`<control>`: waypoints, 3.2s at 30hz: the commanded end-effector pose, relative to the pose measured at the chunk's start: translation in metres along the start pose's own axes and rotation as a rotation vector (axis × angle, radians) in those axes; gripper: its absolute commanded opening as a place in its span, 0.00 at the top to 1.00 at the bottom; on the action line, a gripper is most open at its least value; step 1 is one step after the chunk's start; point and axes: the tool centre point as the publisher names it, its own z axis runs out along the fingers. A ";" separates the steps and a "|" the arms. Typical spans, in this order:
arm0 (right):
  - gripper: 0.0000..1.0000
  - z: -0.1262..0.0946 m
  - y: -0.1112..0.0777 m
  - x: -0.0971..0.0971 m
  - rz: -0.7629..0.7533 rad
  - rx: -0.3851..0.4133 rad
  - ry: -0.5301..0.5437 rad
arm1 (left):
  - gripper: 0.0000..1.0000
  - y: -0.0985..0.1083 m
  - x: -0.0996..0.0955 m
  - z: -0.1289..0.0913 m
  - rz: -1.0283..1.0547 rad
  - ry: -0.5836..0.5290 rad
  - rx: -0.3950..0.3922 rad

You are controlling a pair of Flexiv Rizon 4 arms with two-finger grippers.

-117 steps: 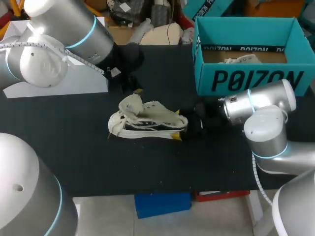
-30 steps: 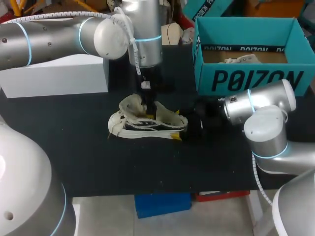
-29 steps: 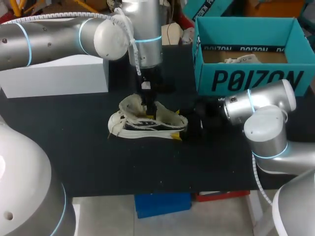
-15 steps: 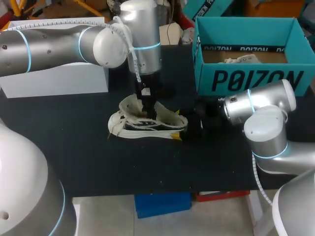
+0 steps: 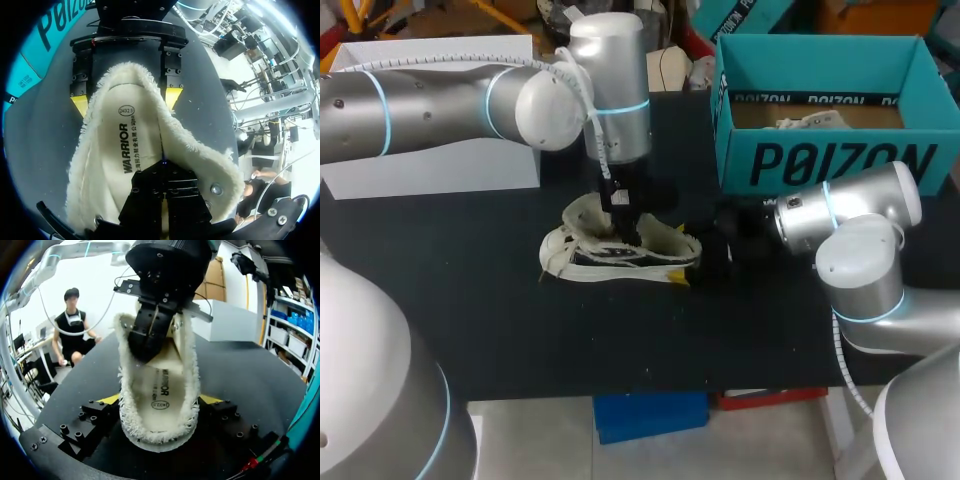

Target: Take the shoe out of the shoebox, open the shoe tongue, remove and reinsert the insole, then place the shoe into the shoebox

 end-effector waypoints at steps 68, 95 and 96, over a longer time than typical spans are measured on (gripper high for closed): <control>1.00 0.001 -0.003 -0.001 0.001 0.001 -0.001 | 0.73 0.034 -0.045 -0.016 -0.238 -0.915 -0.217; 1.00 0.001 -0.003 -0.001 0.001 0.001 -0.001 | 1.00 0.022 -0.020 -0.011 -0.102 -0.763 -0.169; 1.00 0.001 -0.003 -0.001 0.001 0.001 -0.001 | 1.00 0.023 -0.017 -0.014 -0.109 -0.758 -0.154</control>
